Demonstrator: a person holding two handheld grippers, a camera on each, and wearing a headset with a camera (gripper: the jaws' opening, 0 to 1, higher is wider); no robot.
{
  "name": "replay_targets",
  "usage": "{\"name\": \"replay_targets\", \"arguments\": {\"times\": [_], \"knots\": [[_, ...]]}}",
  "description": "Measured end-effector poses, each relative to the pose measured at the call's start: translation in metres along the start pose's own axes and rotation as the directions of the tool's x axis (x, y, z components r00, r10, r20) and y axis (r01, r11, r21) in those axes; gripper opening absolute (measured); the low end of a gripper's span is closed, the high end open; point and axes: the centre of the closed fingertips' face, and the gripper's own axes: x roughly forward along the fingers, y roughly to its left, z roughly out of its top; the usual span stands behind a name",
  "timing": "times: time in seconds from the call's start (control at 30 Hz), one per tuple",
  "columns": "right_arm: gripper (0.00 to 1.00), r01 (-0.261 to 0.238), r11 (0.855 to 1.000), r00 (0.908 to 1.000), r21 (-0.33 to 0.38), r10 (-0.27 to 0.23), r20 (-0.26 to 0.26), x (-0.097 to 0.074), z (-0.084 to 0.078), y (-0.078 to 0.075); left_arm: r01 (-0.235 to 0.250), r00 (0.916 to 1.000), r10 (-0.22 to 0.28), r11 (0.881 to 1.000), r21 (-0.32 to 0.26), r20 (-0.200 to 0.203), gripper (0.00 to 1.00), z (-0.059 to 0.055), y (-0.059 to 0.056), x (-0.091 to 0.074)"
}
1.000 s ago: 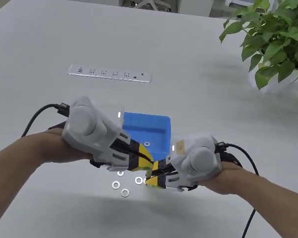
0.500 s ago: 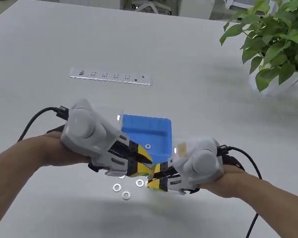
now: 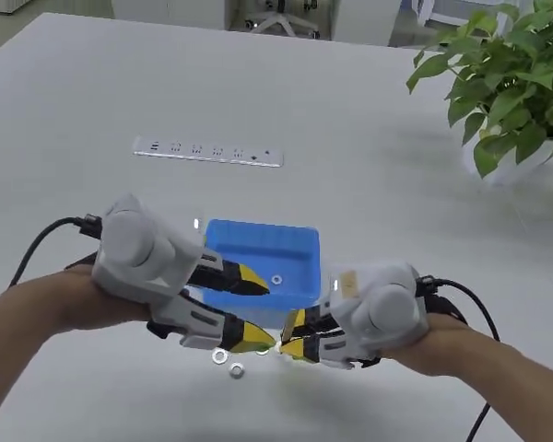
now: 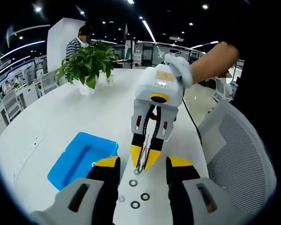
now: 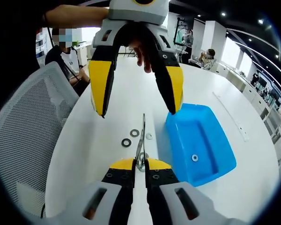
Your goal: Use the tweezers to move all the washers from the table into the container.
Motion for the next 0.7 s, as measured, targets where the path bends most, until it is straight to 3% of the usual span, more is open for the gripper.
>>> {"name": "replay_targets", "arguments": {"times": [0.07,0.27,0.7], "knots": [[0.09,0.004,1.000,1.0000,-0.003,-0.004,0.002,-0.002,0.002,0.000,-0.014,0.9999,0.014,0.999,-0.032,-0.004,0.53,-0.003,0.001,-0.001],[0.09,0.004,1.000,0.9999,-0.015,-0.004,0.012,-0.010,0.010,0.001,-0.038,0.9989,0.039,0.998,-0.054,0.026,0.58,-0.003,-0.001,-0.009],[0.09,-0.008,0.998,0.9998,-0.059,0.009,0.019,-0.035,0.028,-0.003,-0.119,0.9914,0.125,0.985,-0.127,0.041,0.77,-0.008,-0.004,-0.031]]}}
